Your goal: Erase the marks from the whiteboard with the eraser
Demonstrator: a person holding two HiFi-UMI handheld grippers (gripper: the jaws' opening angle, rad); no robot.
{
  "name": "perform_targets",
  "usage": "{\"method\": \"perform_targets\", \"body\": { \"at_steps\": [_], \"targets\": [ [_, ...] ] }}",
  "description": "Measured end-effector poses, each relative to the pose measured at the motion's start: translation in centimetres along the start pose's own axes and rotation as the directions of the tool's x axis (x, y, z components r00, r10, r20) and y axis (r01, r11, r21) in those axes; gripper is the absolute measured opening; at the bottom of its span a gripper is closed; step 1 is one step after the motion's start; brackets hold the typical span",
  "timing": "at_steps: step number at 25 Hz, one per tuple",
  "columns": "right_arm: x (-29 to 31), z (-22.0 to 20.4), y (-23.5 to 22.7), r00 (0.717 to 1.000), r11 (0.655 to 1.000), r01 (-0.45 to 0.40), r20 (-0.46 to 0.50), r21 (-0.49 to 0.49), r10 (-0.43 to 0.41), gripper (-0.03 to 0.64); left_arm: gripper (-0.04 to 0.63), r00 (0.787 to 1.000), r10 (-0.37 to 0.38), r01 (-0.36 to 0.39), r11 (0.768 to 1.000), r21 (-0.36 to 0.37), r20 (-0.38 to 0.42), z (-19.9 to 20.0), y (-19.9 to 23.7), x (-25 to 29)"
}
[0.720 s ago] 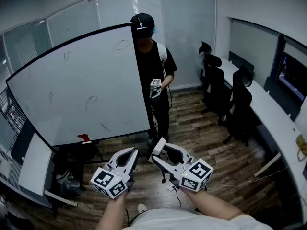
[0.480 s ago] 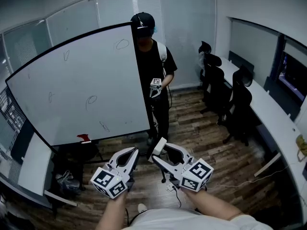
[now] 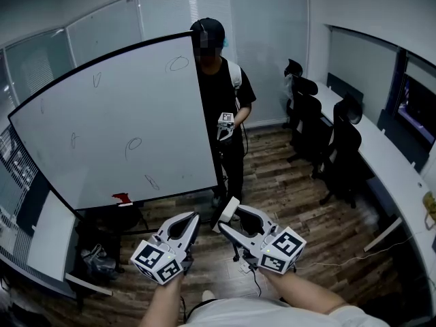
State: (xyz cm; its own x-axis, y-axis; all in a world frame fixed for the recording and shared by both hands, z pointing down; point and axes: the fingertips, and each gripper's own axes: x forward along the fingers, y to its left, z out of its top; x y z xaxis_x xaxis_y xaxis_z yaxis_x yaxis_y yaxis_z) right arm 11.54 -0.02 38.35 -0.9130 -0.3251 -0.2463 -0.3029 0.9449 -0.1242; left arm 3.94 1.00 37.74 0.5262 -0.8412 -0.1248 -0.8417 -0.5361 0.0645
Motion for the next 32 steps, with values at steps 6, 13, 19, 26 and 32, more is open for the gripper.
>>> {"method": "perform_targets", "body": {
  "at_steps": [6,13,19,26,32],
  "targets": [
    [2.3,-0.2,-0.6,1.000,1.000,0.024,0.007,-0.002,-0.024,0.235,0.008,1.000,-0.019,0.019,1.000,-0.011,0.003,0.6,2.6,-0.1],
    [6.5,-1.1,-2.1,0.999,0.999,0.045,0.025,0.019,-0.045,0.235,0.008,0.997,-0.073,0.073,0.997,-0.018,0.007,1.0,6.7,0.2],
    [11.4,-0.9,-3.7,0.992,0.995,0.100,0.081,0.019,-0.102,0.235,0.008,0.996,-0.083,0.083,0.996,0.009,-0.007,2.5,12.7,-0.2],
    [16.5,-1.0,-4.0,0.983,0.991,0.131,0.130,0.025,-0.133,0.235,0.008,0.993,-0.117,0.117,0.992,0.035,-0.017,4.3,17.8,-1.4],
    [19.6,-1.9,-3.5,0.982,0.990,0.140,0.127,0.004,-0.139,0.235,0.008,0.989,-0.151,0.151,0.987,0.058,-0.005,5.2,20.8,-2.6]
  ]
}}
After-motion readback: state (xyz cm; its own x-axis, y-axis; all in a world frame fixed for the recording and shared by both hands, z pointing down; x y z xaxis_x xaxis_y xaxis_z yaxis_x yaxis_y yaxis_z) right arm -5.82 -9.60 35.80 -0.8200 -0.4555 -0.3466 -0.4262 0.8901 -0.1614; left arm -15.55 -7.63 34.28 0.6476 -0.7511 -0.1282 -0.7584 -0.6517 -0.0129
